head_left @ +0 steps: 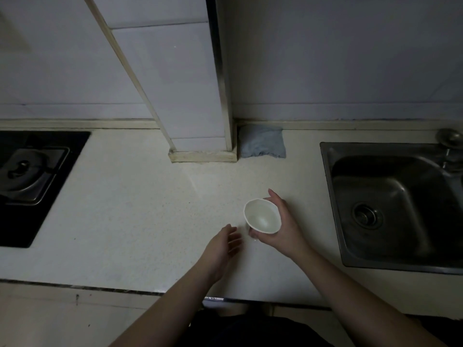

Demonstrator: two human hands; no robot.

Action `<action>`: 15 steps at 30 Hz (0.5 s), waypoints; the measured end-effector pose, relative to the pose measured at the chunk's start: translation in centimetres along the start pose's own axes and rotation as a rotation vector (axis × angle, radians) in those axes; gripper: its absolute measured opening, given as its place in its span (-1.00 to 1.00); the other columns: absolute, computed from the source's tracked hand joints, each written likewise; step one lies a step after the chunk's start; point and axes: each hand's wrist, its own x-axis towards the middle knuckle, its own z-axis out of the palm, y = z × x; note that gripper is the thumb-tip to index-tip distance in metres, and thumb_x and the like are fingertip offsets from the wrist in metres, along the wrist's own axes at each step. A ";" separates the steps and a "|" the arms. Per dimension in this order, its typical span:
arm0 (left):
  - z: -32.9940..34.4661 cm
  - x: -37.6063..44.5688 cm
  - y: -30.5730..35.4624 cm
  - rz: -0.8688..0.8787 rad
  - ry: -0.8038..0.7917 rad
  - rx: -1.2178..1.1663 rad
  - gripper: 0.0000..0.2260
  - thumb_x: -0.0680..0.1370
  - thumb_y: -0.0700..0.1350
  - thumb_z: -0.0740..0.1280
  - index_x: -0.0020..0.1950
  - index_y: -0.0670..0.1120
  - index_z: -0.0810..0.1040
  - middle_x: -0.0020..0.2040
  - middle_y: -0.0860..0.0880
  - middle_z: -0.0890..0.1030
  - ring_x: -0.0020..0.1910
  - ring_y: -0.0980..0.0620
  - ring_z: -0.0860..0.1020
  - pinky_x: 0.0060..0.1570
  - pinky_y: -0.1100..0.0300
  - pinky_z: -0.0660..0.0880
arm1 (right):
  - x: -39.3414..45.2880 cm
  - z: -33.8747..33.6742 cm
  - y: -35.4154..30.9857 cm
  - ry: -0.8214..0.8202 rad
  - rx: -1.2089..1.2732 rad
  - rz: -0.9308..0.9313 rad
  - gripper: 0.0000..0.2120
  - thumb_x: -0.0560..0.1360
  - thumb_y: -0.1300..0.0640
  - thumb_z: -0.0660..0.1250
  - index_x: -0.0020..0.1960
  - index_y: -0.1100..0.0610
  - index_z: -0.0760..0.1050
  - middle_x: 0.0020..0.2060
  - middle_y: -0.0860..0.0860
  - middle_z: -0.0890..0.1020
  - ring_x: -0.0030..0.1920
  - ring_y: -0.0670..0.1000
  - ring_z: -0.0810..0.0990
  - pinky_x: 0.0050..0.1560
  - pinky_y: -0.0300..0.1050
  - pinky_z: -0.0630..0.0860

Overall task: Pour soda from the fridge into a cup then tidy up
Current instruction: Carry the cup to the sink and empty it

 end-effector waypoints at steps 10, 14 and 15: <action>1.3 0.2 -0.2 -0.058 0.032 -0.005 -0.64 0.66 0.06 0.13 0.18 -0.20 0.51 0.05 -0.18 0.60 0.04 -0.08 0.56 0.05 0.09 0.49 | -0.2 -0.3 -0.2 0.006 0.020 -0.014 0.01 0.22 0.02 0.62 0.45 -0.28 0.06 0.18 -0.17 0.44 0.24 -0.15 0.42 0.24 -0.18 0.39; 1.4 0.3 -0.6 -0.075 0.041 -0.002 -0.64 0.65 0.07 0.13 0.16 -0.19 0.52 0.08 -0.19 0.60 0.08 -0.10 0.56 0.18 0.03 0.48 | -0.3 -0.4 -0.7 0.014 0.017 -0.042 0.01 0.22 0.01 0.62 0.44 -0.29 0.05 0.18 -0.18 0.45 0.24 -0.14 0.42 0.23 -0.23 0.37; 1.5 0.4 -0.6 -0.079 0.040 -0.012 -0.63 0.65 0.08 0.13 0.17 -0.19 0.52 0.08 -0.19 0.60 0.08 -0.10 0.56 0.18 0.03 0.48 | -0.3 -0.4 -0.9 0.014 0.019 -0.048 0.01 0.22 0.01 0.62 0.45 -0.28 0.06 0.18 -0.18 0.45 0.24 -0.14 0.42 0.23 -0.24 0.36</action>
